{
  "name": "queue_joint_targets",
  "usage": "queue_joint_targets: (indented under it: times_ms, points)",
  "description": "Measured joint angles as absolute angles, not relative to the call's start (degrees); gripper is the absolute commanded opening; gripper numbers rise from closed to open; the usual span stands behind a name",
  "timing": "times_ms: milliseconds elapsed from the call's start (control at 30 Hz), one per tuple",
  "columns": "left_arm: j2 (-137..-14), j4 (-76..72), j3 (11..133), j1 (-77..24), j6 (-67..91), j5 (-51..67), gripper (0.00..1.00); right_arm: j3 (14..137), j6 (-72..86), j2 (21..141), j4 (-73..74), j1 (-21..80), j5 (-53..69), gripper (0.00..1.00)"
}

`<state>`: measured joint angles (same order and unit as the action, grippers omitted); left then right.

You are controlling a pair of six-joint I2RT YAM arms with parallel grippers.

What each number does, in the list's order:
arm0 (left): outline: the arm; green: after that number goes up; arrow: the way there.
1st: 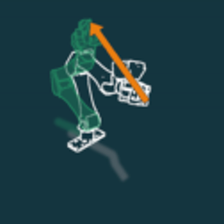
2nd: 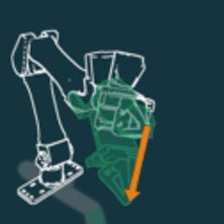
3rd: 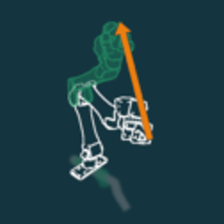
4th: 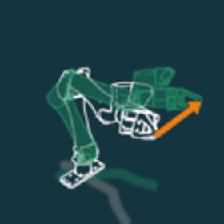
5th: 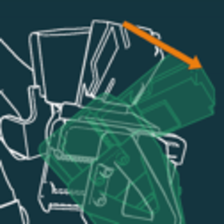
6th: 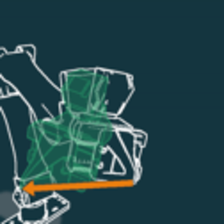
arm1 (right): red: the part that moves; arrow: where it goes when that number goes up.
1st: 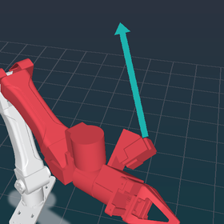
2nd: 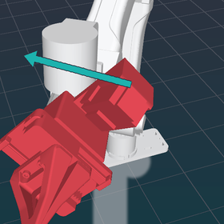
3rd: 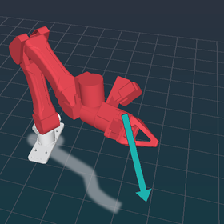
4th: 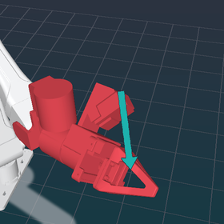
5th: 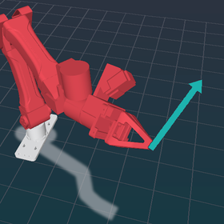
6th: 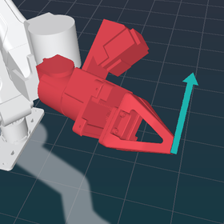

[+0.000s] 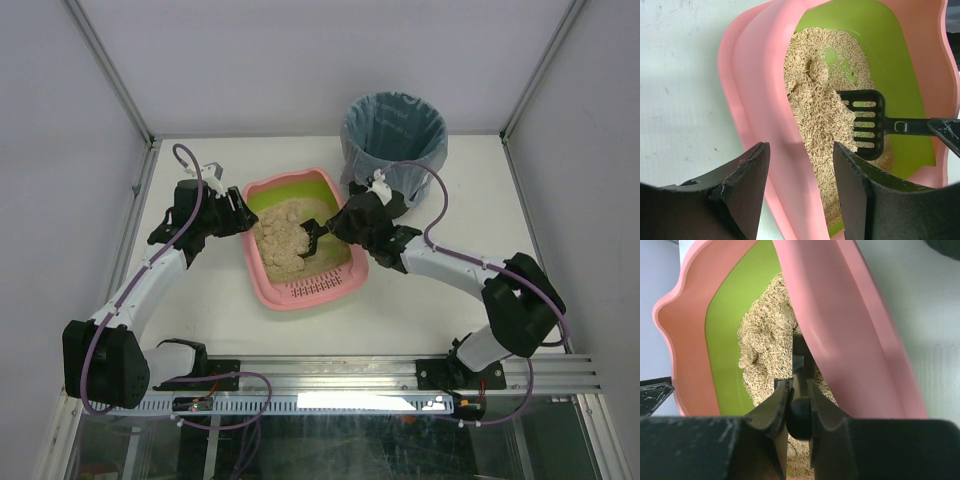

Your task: Clean the litter box

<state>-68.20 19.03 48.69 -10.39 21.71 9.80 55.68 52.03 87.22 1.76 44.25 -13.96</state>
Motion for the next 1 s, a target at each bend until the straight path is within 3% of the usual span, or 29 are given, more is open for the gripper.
queue_joint_targets:
  times_ms: [433,1000]
  points:
    - [-68.3,19.0,48.7,-10.4,21.7,10.7,0.54,41.3,55.7,83.4,-17.2,44.7,-12.6,0.00]
    - [-68.4,19.0,48.7,-10.4,21.7,10.8,0.54,30.9,59.1,72.5,-25.3,44.7,-14.1,0.00]
